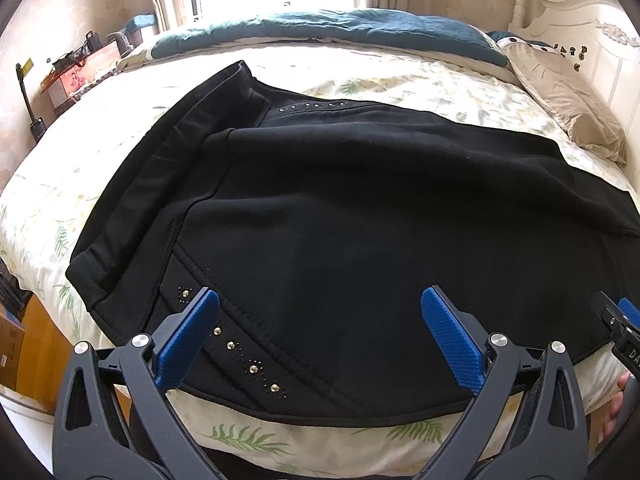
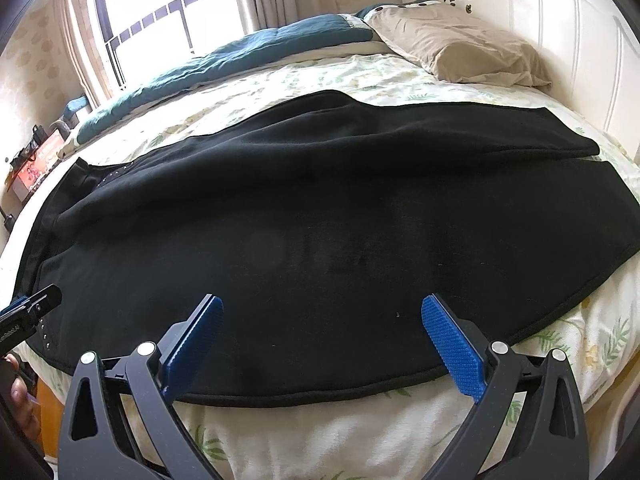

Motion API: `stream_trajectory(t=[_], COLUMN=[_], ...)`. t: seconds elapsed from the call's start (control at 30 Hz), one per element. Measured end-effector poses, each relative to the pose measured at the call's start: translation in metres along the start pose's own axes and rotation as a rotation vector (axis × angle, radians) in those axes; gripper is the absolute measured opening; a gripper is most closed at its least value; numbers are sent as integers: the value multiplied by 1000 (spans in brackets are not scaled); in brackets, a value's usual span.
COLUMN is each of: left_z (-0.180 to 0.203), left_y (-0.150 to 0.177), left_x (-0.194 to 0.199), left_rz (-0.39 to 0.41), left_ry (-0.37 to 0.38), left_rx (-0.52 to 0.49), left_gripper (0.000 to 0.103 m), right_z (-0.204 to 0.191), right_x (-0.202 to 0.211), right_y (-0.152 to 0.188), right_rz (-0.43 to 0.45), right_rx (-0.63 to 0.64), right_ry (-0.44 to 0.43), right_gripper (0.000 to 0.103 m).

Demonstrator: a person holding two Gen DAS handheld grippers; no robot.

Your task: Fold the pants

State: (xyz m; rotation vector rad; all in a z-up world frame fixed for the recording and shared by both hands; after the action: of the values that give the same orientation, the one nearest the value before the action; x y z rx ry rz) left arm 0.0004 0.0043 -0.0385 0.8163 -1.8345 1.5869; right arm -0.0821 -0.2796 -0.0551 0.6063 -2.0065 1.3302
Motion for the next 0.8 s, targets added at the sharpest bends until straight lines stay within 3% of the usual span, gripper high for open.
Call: stream_trajectory(t=[0.2, 0.37, 0.5, 0.57, 0.7, 0.8], left_z=[2, -2, -5, -10, -29, -54], left_y=[-1, -8, -31, -45, -86, -124], left_x=[-3, -4, -7, -11, -30, -48], left_rz=[-7, 17, 52, 62, 55, 33], left_ry=[-2, -6, 46, 44, 50, 77], left_rx=[-16, -44, -99, -118, -172, -168], left_gripper=[101, 101, 101, 101, 101, 101], right_z=[20, 87, 115, 111, 76, 47], right_x=[14, 46, 63, 68, 74, 50], right_y=[-8, -26, -53, -73, -114, -142], right_rz=[25, 119, 186, 210, 301, 277], right_rx=[-66, -272, -306, -256, -27, 169], right_ry=[-65, -190, -241, -263, -266, -251], right_gripper=[99, 99, 99, 99, 99, 99])
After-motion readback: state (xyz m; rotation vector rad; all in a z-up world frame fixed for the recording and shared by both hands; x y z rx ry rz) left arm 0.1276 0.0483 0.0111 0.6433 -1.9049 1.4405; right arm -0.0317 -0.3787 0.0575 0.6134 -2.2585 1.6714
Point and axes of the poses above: each gripper's, at about its wrist camera, not at the fingertips, and x roughly against the way its jaws point, z to its right, y to its underside, the point moved 4 cm from there along -x, roughly the way its jaws point, and after that the axes turned 9 degrees about -y, right-handed, at the moved point
